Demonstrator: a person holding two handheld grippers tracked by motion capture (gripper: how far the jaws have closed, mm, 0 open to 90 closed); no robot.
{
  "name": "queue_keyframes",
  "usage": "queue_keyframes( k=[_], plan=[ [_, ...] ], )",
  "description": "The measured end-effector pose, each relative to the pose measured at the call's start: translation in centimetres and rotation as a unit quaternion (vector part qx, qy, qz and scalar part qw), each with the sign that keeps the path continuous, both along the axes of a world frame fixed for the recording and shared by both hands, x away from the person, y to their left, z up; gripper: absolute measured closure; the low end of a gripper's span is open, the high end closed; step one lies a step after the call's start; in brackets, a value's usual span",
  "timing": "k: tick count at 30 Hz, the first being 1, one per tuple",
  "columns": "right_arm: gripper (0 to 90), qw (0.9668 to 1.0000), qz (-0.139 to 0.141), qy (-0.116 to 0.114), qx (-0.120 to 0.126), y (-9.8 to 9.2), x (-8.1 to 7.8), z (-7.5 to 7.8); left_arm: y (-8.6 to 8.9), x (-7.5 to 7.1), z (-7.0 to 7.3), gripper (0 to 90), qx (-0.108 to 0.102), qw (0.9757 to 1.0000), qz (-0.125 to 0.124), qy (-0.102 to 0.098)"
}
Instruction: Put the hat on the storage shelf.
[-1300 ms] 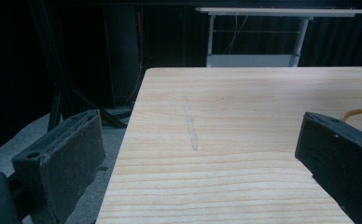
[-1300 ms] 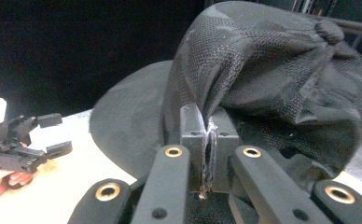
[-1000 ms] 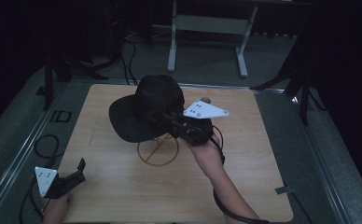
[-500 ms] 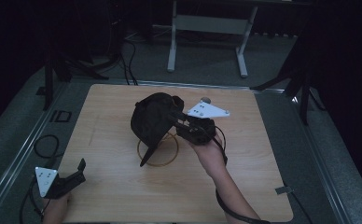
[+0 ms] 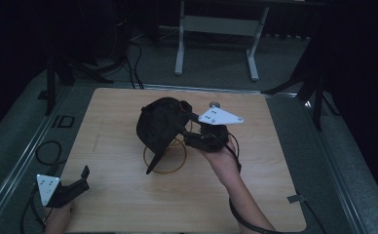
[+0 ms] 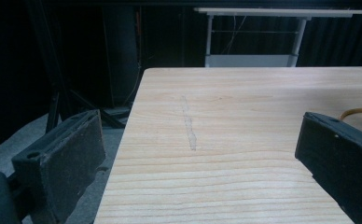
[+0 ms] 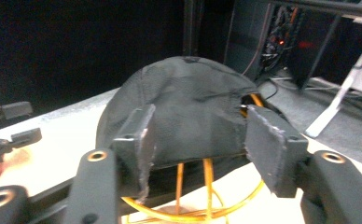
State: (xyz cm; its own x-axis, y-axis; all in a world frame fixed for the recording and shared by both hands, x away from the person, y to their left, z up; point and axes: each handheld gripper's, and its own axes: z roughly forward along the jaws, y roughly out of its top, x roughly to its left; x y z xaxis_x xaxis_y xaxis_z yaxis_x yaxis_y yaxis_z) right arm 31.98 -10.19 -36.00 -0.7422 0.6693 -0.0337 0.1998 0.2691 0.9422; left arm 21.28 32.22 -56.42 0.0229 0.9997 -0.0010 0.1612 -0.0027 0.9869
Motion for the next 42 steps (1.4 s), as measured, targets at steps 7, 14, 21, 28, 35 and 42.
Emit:
queue_keyframes(
  k=[7, 14, 21, 28, 35, 42],
  plan=[
    [19.2, 0.9996, 0.009, -0.01, 0.024, -1.6, -0.3, 0.6, 0.0, 0.0, 0.0, 2.0, 0.0, 1.0, 0.001, 0.001],
    [14.7, 0.9993, 0.023, -0.013, 0.026, -3.1, -0.5, 0.9, 0.0, 0.0, 0.0, 2.0, 0.0, 1.0, 0.002, 0.001],
    [13.9, 0.9999, 0.005, -0.012, 0.01, -5.0, -0.5, 0.6, 0.0, 0.0, 0.0, 2.0, -0.001, 1.0, 0.002, 0.0],
    [13.9, 0.9998, -0.02, -0.007, -0.004, -7.5, -0.3, -0.7, 0.0, 0.0, 0.0, 2.0, -0.003, 1.0, 0.002, 0.002],
    [13.8, 0.9987, -0.047, -0.001, -0.02, -10.1, -0.2, -2.4, 0.0, 0.1, 0.0, 2.0, -0.003, 1.0, 0.002, 0.001],
    [13.9, 0.9969, -0.072, 0.002, -0.031, -12.8, -0.4, -4.4, 0.1, 0.1, 0.0, 2.0, -0.003, 1.0, 0.002, 0.002]
  ],
)
